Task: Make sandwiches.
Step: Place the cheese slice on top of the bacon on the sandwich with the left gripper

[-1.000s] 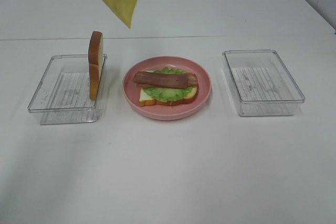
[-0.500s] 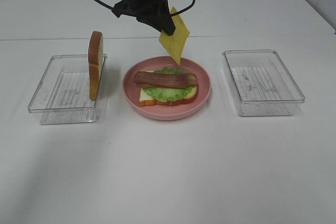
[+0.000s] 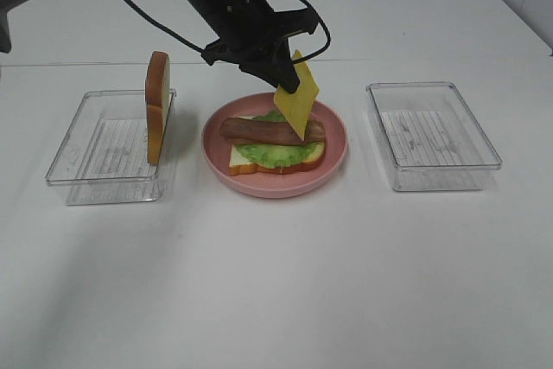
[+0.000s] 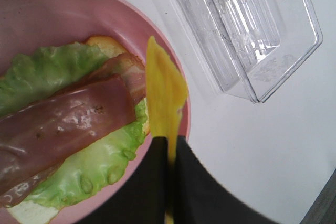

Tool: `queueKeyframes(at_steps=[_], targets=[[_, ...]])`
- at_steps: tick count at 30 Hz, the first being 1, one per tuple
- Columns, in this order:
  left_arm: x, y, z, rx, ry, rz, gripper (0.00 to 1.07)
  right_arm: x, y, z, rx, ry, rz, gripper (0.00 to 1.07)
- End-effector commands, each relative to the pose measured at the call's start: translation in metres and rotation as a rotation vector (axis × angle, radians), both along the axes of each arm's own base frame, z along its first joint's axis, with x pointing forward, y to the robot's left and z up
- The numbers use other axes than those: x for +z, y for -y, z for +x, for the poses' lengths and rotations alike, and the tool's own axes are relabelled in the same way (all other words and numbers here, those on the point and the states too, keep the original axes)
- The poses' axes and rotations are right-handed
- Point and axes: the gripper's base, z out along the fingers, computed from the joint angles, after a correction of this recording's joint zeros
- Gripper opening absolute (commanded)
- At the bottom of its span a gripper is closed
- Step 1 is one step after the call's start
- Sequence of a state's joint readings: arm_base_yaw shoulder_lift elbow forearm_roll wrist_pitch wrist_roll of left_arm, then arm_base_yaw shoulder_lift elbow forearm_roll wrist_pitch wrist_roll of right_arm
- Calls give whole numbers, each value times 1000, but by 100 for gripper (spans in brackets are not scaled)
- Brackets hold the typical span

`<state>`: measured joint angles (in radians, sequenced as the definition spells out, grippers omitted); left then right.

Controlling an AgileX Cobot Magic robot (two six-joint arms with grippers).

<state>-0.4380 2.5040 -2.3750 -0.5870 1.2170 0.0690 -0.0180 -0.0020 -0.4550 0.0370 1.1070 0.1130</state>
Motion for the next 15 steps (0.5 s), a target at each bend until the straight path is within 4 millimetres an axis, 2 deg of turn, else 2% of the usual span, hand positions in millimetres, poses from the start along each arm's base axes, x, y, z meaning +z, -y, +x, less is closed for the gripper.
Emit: queueKeyframes(at_steps=[1, 9, 15], targets=[[-13, 5, -9, -63, -102, 8, 0, 0, 0, -3, -1, 41, -7, 93], [-29, 6, -8, -71, -123, 15, 0, 0, 0, -3, -1, 41, -7, 93], [-37, 0, -4, -43, -105, 97, 0, 0, 0, -3, -1, 41, -7, 93]])
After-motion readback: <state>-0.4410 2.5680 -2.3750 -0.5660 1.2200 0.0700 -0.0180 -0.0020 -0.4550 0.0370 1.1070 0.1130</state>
